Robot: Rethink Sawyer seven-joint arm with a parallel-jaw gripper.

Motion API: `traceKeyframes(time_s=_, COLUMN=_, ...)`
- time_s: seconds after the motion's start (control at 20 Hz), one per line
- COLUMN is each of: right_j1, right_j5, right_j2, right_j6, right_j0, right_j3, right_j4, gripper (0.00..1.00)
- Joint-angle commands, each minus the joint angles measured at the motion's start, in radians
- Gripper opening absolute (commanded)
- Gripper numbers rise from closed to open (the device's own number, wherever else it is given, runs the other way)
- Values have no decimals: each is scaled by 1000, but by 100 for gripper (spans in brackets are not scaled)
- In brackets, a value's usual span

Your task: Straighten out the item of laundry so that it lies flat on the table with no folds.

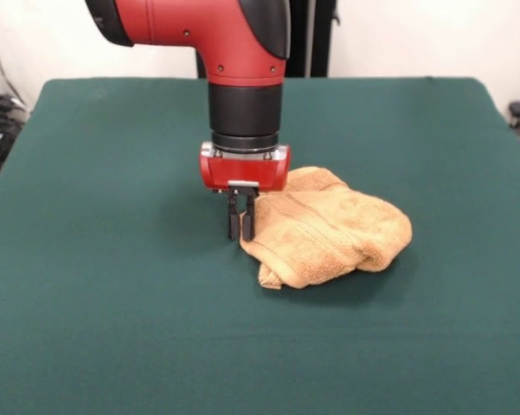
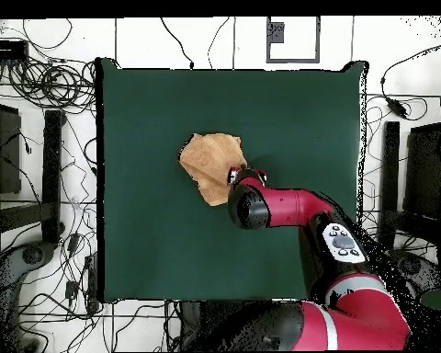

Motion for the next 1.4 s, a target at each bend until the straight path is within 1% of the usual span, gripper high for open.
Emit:
traceKeyframes(time_s=0.05, right_j1=123, right_j5=-19, right_j2=22, right_j6=95, right_j0=36, right_j3=30, right_j4=-18, gripper=0)
traceKeyframes(time_s=0.8, right_j1=104, right_j5=-2, right_j2=18, right_j6=86, right_j0=36, right_j3=37, right_j4=-19, gripper=0)
traceKeyframes(time_s=1.4, right_j1=10, right_j5=157, right_j2=59, right_j6=35, right_j0=-1, right_j3=102, right_j4=7, gripper=0)
